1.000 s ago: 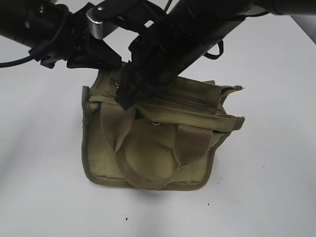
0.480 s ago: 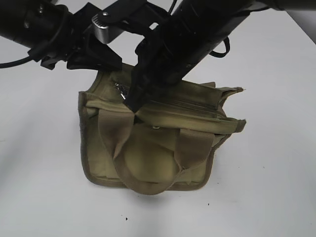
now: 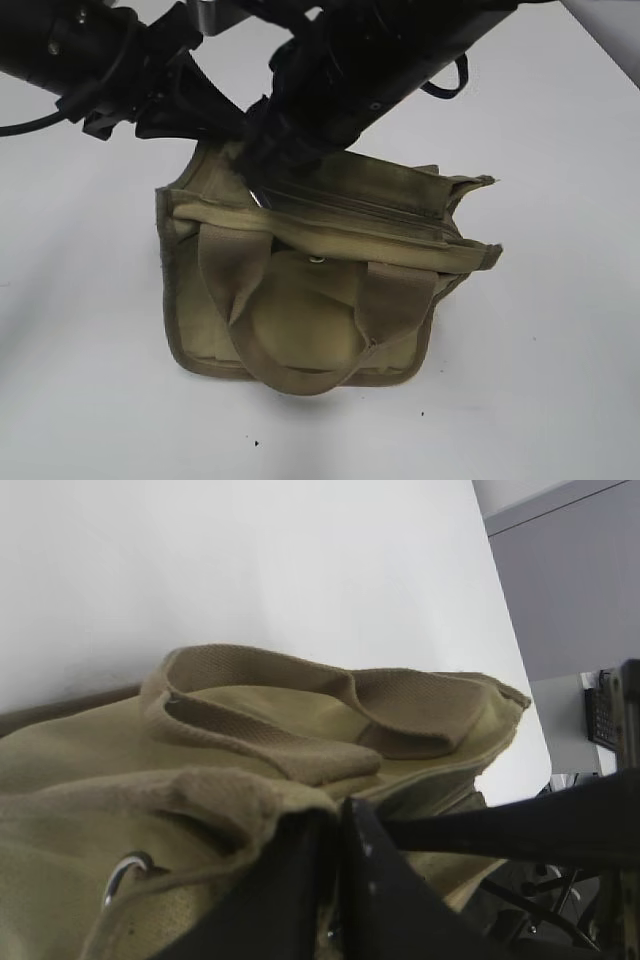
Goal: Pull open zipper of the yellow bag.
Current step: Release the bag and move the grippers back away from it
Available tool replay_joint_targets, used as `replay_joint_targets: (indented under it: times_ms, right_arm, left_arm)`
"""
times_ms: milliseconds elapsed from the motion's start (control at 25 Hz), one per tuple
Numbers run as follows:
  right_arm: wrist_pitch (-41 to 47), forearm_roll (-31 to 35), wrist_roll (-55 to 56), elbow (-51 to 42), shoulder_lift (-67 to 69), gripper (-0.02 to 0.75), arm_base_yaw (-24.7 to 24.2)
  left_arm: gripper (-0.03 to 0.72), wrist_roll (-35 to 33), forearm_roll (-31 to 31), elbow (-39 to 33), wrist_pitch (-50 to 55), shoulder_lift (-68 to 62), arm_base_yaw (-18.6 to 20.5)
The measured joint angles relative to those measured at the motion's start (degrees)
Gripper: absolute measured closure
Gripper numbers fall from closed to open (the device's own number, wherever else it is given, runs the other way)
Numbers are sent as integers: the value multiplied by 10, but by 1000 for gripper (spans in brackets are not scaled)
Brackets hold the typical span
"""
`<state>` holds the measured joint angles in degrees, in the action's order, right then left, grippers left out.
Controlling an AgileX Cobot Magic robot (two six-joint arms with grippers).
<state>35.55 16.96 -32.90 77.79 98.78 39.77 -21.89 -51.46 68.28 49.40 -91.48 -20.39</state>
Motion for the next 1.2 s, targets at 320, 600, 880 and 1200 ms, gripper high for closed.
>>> replay_joint_targets:
  times_ms: [320,600,880,1200]
  right_arm:
    - [0,-8,1,0,0,436,17]
    - [4,-124,87,0,0,436,27]
    - [1,-132,110,0,0,419,44]
    - [10,-130,137,0,6,333,47]
  left_arm:
    - [666,0,-4,0,0,0,0]
    - [666,0,-6,0,2,0,0]
    - [666,0,-6,0,5,0,0]
    - [666,0,-5,0,6,0,0]
